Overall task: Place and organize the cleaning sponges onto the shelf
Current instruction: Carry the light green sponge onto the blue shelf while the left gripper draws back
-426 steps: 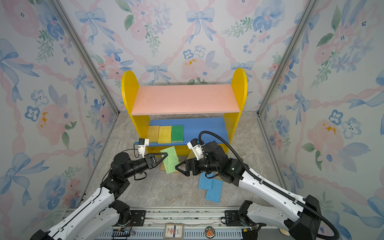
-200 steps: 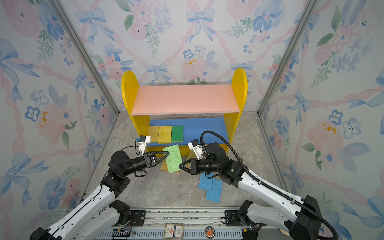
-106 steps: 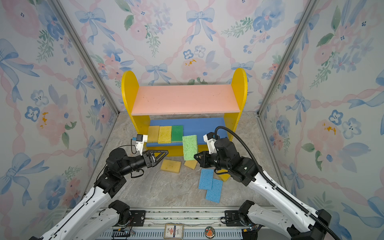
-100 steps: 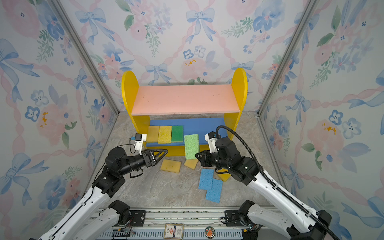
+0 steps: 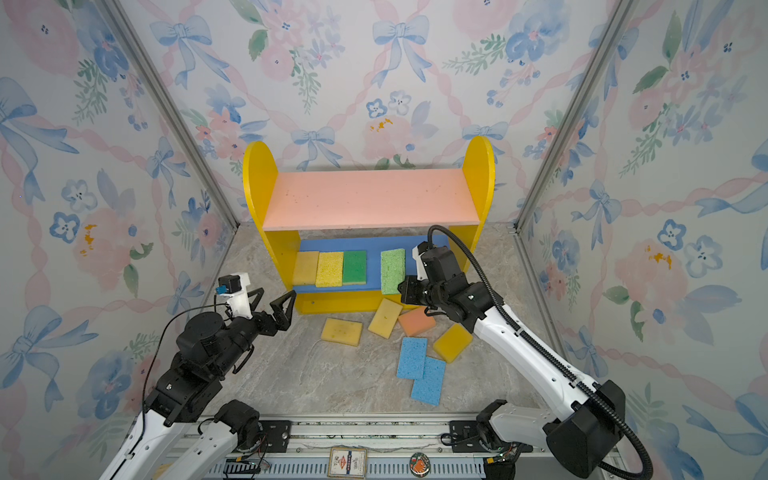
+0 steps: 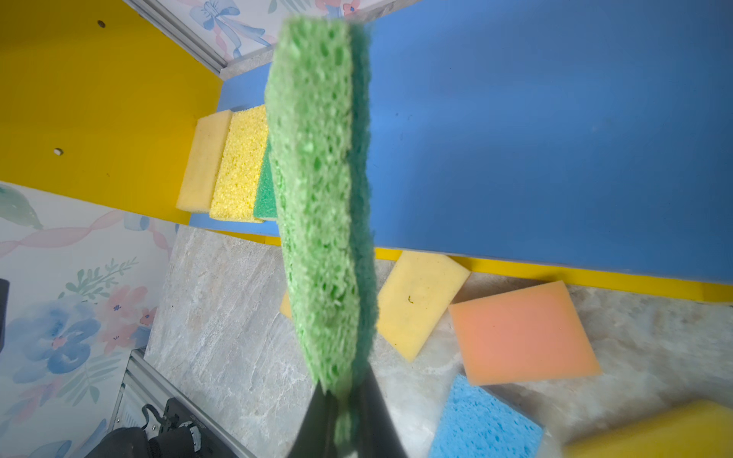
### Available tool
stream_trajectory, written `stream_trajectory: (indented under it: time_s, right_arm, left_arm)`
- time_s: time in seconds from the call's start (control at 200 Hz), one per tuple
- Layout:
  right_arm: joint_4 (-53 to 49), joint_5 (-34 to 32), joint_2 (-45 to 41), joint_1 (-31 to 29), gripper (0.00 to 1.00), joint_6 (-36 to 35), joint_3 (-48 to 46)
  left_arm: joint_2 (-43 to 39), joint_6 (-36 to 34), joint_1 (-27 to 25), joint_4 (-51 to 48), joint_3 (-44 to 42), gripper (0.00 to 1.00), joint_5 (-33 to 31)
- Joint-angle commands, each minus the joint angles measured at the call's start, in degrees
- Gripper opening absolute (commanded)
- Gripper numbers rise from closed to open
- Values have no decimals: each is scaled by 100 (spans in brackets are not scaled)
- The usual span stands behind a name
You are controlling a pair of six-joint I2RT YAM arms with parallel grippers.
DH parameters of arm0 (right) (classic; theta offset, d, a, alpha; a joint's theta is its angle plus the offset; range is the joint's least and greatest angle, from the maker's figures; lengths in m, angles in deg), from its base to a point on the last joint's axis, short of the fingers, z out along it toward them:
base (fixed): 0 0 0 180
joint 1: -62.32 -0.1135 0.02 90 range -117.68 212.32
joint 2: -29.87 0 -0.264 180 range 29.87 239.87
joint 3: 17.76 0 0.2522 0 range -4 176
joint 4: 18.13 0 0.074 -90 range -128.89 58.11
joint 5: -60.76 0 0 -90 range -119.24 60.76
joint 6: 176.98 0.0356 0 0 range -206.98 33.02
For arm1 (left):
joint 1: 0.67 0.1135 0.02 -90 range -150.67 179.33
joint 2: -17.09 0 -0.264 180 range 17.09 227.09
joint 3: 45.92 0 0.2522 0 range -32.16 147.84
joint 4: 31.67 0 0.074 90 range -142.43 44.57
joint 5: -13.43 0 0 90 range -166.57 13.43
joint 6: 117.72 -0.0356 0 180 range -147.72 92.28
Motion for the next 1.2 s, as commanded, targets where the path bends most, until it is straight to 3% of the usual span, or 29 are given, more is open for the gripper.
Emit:
stream_trajectory:
  time_s: [0.0, 0.245, 0.585, 1.195]
  right_arm:
    - [391, 89, 237, 94, 11, -118, 323]
    - [538, 187, 765, 167, 11, -200, 649]
    - [837, 367, 1299, 192, 11, -97, 856]
    - [1034, 696, 1841, 363, 11, 6, 967]
  left_arm:
    - [-271, -460, 47, -88, -416, 98, -983]
    - [-667, -454, 40, 149, -877, 98, -848]
    - [-39, -496, 33, 179, -846, 98, -52]
    - [-82, -479, 36, 179, -879, 98, -115]
